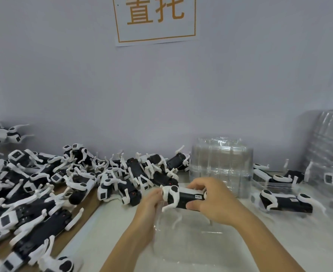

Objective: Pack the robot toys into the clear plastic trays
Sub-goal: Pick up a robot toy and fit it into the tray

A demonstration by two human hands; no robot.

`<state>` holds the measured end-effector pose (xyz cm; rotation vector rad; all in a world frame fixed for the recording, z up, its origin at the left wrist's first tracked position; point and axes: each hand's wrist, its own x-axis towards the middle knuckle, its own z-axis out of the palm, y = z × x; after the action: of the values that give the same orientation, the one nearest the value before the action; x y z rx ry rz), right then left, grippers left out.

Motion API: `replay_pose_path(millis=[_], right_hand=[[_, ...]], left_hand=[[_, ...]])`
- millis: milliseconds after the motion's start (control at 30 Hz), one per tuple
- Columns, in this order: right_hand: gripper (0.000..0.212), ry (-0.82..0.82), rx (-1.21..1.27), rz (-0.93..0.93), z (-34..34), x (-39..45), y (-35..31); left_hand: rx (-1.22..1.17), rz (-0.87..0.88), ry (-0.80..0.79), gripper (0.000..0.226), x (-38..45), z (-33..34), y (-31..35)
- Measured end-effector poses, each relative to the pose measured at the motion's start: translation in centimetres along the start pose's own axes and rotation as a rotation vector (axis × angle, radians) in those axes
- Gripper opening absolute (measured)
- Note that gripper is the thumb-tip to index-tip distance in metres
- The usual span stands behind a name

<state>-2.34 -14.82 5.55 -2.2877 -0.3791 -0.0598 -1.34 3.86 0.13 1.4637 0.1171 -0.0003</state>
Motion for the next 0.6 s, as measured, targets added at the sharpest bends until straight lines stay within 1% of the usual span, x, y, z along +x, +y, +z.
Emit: replay_pose_path(millis=[33,100,167,233,300,333,367,400,467,533,600], right_hand=[[0.028,-0.018,-0.055,0.002,0.1,0.0,0.2],[0.030,-0.079,-0.141,0.027,-0.3,0.0,0.4],[0.032,-0.096,-0.193,0.055,-0.7,-0.1,0.6],[0.034,-0.057,-0.279,0.056,-0.4,-0.2,0.7],[0.035,-0.041,-0.335,0.044,0.1,-0.2,0.7],[0.036,-0.045,-0.348,0.040,0.2,-0.2,0.7],[0.038,-0.053,-0.363,0.038,0.3,-0.2,0.8],[0.041,-0.061,-0.390,0.036,0.4,-0.2,0.9],[0.047,-0.076,-0.442,0.026,0.7,-0.2,1.2],[0.045,-0.090,-0.413,-0.021,0.7,-0.2,1.2],[0.033,-0.082,-0.263,-0.096,0.4,-0.1,0.9]], left_hand=[[-0.039,0.001,0.009,0.021,-0.3,0.2,0.0],[-0.113,0.072,-0.020,0.025,-1.2,-0.3,-0.8],[-0.090,0.103,0.009,0.030,-0.7,-0.3,-0.9],[-0.061,0.115,0.013,0.027,-0.3,-0.2,-1.3],[-0.063,0.097,-0.015,0.018,-0.4,-0.2,-1.4],[-0.065,0.082,-0.046,0.019,-0.5,-0.2,-1.3],[-0.051,0.073,-0.075,0.024,-0.5,-0.2,-1.4],[-0.005,0.083,-0.087,0.026,-0.5,-0.2,-1.5],[0.093,0.114,-0.065,0.021,-0.2,-0.2,-1.7],[0.100,0.111,-0.044,0.022,0.1,-0.3,-2.1],[0.075,0.117,-0.046,0.024,0.2,-0.4,-2.1]])
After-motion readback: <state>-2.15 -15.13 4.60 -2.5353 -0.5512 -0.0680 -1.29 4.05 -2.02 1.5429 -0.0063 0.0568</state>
